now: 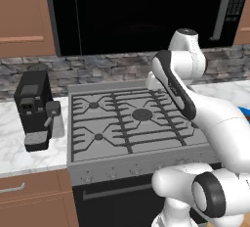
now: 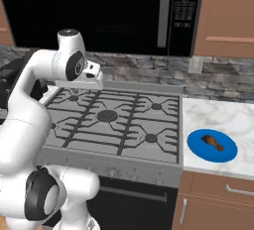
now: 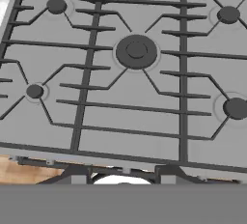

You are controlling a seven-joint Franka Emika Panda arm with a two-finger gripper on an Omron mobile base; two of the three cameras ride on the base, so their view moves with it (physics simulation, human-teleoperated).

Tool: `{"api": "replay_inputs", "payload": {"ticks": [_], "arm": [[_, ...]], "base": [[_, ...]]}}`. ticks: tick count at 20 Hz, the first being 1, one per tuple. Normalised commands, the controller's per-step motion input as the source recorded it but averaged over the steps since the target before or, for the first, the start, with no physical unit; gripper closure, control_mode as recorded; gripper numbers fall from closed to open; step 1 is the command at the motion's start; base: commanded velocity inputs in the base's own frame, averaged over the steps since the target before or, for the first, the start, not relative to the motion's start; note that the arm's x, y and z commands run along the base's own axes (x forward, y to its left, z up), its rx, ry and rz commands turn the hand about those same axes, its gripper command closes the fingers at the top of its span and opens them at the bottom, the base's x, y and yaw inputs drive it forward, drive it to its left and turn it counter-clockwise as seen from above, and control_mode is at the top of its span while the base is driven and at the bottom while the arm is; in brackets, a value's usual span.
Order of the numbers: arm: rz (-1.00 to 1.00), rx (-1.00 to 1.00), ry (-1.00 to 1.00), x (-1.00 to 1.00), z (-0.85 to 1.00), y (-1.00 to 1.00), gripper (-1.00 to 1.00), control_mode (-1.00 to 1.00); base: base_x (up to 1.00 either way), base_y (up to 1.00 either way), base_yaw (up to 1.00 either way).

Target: Pick the chicken drumstick from the counter and place it in the microwave. Then turn on the microwave.

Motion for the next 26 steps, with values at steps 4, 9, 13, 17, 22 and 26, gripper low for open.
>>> {"api": "replay_inputs", "payload": {"ticks": [4,9,13,17,22,26], "arm": [[0.00,0.00,-0.01,-0.04,0.00,-0.01,-1.00,-1.00],[-0.05,0.00,-0.25,-0.19,0.02,-0.09,-1.00,-1.00],[-0.10,0.02,-0.27,-0.18,0.20,-0.14,-1.00,-1.00],[-0.10,0.00,-0.05,-0.07,0.32,-0.23,-1.00,-1.00],[-0.06,0.00,0.09,-0.04,0.37,-0.23,-1.00,-1.00],[-0.15,-0.05,0.01,-0.14,0.36,-0.25,-1.00,-1.00]], "base": [[0.00,0.00,0.00],[0.00,0.00,0.00],[0.00,0.00,0.00],[0.00,0.00,0.00],[0.00,0.00,0.00],[0.00,0.00,0.00]]}}
